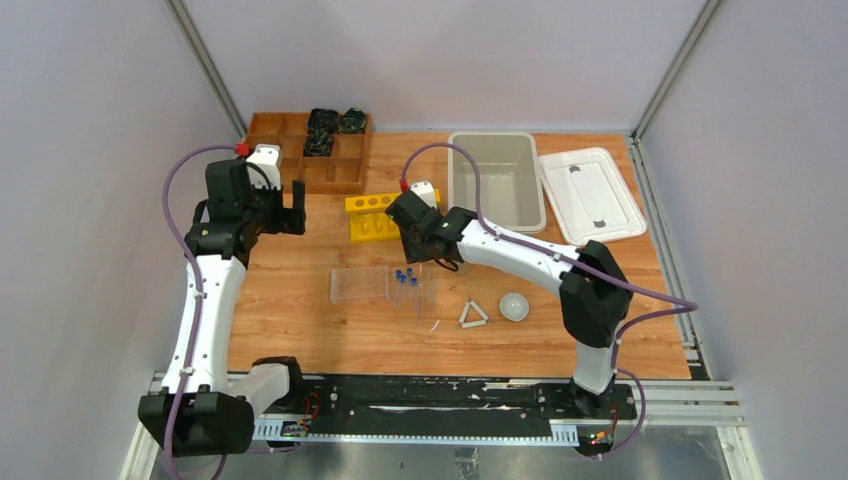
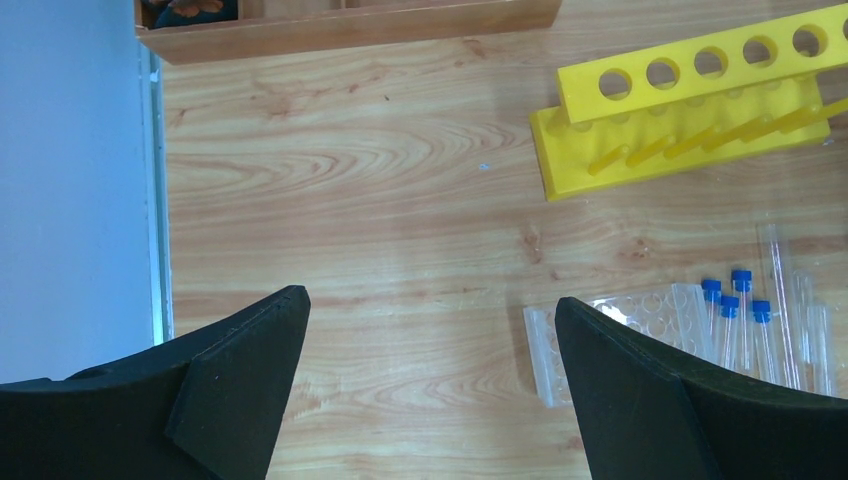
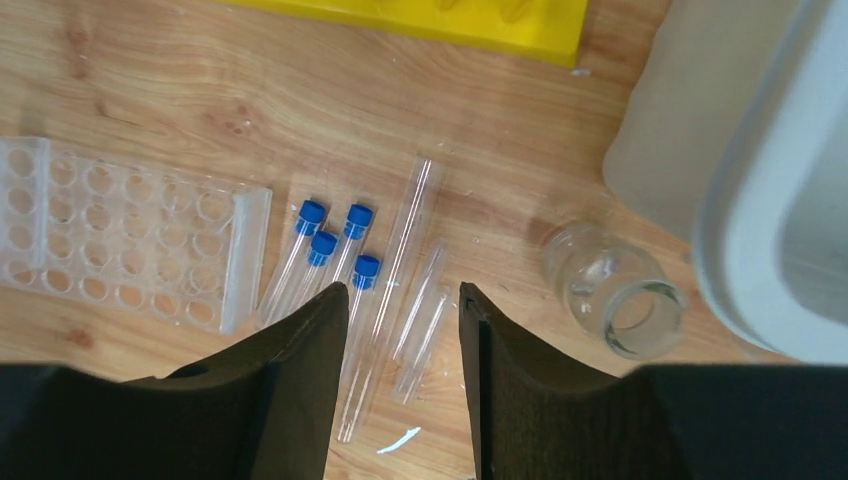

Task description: Organize the chemistry lab equipment

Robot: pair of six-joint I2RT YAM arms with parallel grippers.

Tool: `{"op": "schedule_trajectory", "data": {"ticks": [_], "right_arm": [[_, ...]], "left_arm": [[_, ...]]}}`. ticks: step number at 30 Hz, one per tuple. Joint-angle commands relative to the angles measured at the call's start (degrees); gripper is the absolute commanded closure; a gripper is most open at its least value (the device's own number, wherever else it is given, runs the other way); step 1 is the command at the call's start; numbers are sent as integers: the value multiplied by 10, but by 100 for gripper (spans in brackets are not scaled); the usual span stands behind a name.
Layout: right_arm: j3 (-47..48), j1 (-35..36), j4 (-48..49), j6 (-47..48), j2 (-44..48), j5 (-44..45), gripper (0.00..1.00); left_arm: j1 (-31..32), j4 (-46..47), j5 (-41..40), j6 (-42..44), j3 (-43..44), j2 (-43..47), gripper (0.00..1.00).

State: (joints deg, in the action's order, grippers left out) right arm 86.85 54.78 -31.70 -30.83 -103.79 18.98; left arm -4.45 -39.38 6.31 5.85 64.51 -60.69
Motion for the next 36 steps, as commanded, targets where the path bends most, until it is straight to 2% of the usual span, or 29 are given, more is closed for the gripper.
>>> {"op": "schedule_trajectory", "data": {"ticks": [1,11,28,36], "right_arm": [[24,5,-21,-54,-44,-1,53],[41,2,-21,-85,-109,31,54],[56,-18,-28,-96,-168,20,58],[77,-26,-28,-92,-199,17,63]], "left_arm": [[-5,-12,1,12,22,12,0],[-5,-12,21,14,12,33,1],[-5,-8,34,11,7,40,1],[-4,-8,40,10,3,43,1]]}}
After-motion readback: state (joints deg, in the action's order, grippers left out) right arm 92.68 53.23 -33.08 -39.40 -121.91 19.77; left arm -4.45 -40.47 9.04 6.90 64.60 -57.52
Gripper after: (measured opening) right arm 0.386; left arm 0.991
